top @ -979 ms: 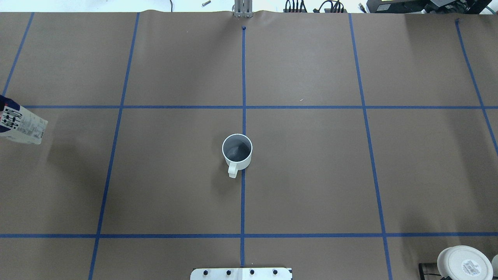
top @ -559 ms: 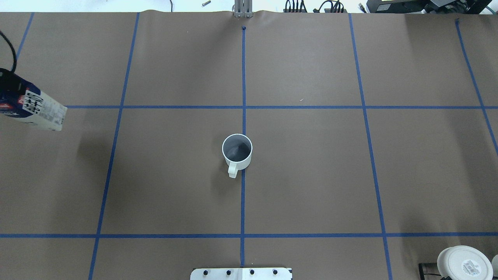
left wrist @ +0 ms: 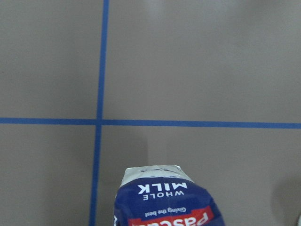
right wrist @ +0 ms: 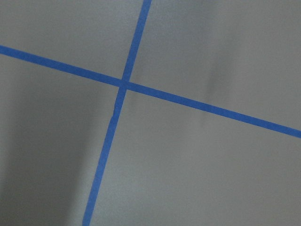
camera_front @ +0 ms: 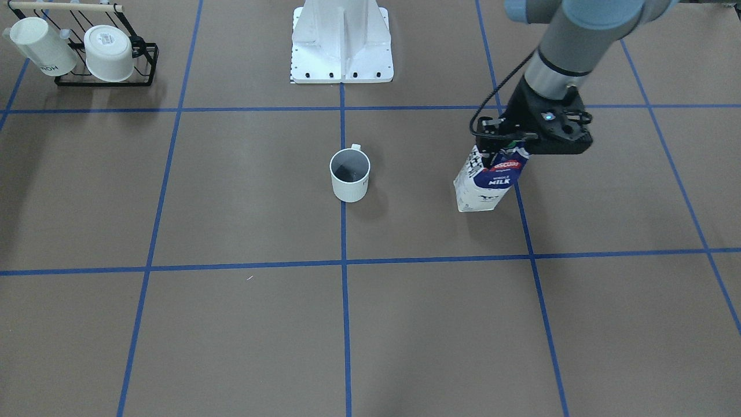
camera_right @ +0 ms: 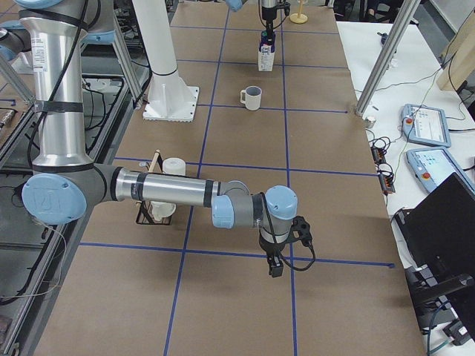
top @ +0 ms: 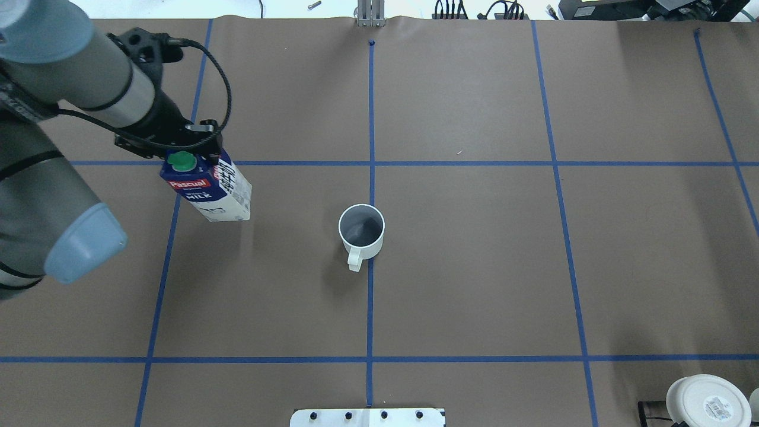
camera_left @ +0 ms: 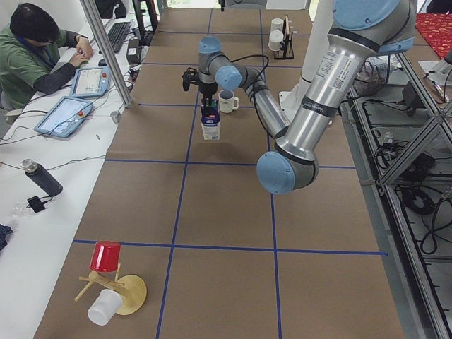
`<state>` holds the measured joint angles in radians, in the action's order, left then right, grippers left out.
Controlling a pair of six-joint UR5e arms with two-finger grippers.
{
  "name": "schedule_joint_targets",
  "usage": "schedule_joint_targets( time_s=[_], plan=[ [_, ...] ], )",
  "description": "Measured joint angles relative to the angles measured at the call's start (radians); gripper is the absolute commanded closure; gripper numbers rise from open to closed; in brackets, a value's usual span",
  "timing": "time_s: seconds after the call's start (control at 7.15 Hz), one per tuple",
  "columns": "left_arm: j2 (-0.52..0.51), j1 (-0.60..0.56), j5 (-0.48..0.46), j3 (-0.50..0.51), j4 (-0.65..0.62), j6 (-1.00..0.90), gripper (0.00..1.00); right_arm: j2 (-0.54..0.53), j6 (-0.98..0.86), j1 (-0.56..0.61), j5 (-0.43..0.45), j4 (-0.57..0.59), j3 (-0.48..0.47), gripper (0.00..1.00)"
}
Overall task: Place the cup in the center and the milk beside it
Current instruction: 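Carry the Pascual milk carton with the left gripper toward the mug, then lower the carton beside the mug and open the left gripper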
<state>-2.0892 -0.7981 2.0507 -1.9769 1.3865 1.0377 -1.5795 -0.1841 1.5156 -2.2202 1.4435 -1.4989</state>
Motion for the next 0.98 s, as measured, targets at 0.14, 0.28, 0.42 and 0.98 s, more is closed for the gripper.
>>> schedule_joint_targets(
  time_s=[0.14,0.28,0.42,0.98],
  plan=[
    [-0.045,0.071,-0.042,0.005,-0.028,0.05,0.84,0.0,0.0,0.0,-0.001,0.0,0.005,0.0],
    [-0.073,0.134,-0.084,0.014,-0.037,0.088,0.84,0.001,0.0,0.0,-0.001,-0.001,0.013,0.0],
    [-0.096,0.183,-0.12,0.023,-0.04,0.12,0.84,0.002,0.0,0.0,-0.001,-0.001,0.018,0.0],
    [-0.174,0.235,-0.144,0.09,-0.035,0.172,0.63,0.002,0.0,0.0,-0.001,-0.002,0.027,0.0]
  ],
)
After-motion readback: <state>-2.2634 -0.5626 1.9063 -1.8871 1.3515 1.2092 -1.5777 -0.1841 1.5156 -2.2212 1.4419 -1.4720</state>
